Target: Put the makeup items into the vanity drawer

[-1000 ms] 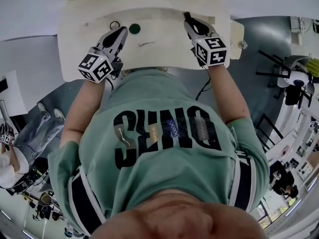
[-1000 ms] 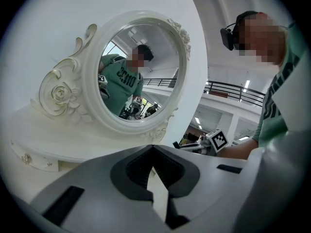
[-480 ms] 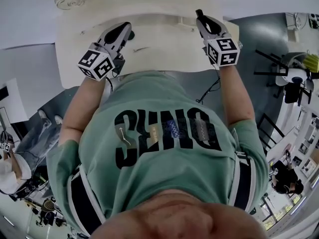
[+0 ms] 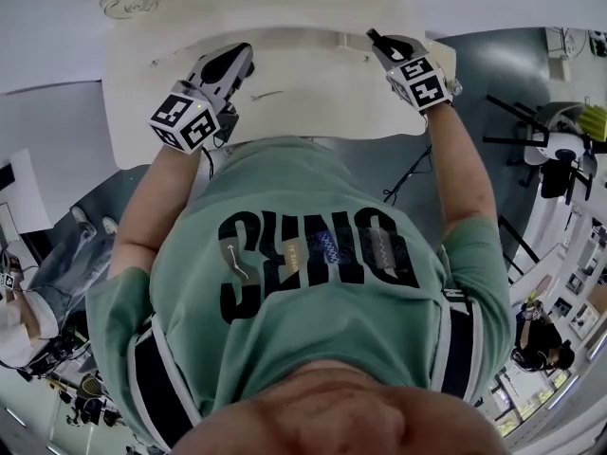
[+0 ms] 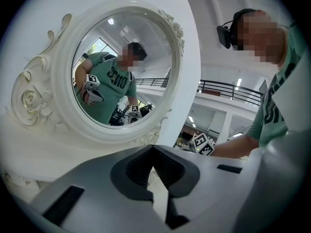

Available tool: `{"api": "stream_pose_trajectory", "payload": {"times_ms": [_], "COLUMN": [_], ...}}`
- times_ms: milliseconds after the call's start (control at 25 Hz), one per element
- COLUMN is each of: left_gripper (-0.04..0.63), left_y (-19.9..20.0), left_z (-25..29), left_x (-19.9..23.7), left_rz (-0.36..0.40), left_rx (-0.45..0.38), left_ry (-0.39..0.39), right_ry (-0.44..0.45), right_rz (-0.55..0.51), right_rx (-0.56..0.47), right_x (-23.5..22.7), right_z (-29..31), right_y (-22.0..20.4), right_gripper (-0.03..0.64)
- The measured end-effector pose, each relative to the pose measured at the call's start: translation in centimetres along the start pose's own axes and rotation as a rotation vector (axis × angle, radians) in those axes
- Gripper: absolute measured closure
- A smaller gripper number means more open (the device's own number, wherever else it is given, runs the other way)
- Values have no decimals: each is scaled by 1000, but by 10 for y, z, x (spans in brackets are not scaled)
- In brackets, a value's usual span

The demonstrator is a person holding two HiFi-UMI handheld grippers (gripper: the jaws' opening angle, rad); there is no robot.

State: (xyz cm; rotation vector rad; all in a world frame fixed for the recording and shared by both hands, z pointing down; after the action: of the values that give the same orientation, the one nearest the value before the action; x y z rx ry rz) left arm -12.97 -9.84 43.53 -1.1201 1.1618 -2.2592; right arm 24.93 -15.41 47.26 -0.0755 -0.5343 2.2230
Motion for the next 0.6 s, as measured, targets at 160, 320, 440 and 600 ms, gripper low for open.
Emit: {"api": "stream_pose_trajectory", "payload": {"times_ms": [160, 320, 440, 600], "left_gripper": [596, 596, 595, 595], "left_y": [-10, -20, -23, -26], "left_z": [6, 9, 9, 10], "left_x": [2, 5, 7, 11], "left_rz": [-13, -31, -45, -64], "left_rx": [30, 48, 55, 59], "left_ry": [2, 5, 7, 12], "right_ry": [15, 54, 66, 85], "right_rz": [-242, -365, -377, -379], "right_rx": [212, 332, 356, 365], "right_x": [-11, -16, -19, -22], "right_z": [36, 60, 68, 71], "right_y": [-12, -18, -18, -14], "right_gripper": [517, 515, 515, 512]}}
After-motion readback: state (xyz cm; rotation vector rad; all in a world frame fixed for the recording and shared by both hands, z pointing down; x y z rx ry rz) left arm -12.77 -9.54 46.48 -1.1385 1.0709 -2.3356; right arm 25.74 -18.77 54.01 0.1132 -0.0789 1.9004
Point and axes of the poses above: the fingertips, and each gripper's own axes: z forward along the fingers, x to its left, y out of its top, the point moved 10 cm from there along -z, backward along the fingers, and after that the axes turned 14 degrees about x, right-handed, at the moved point
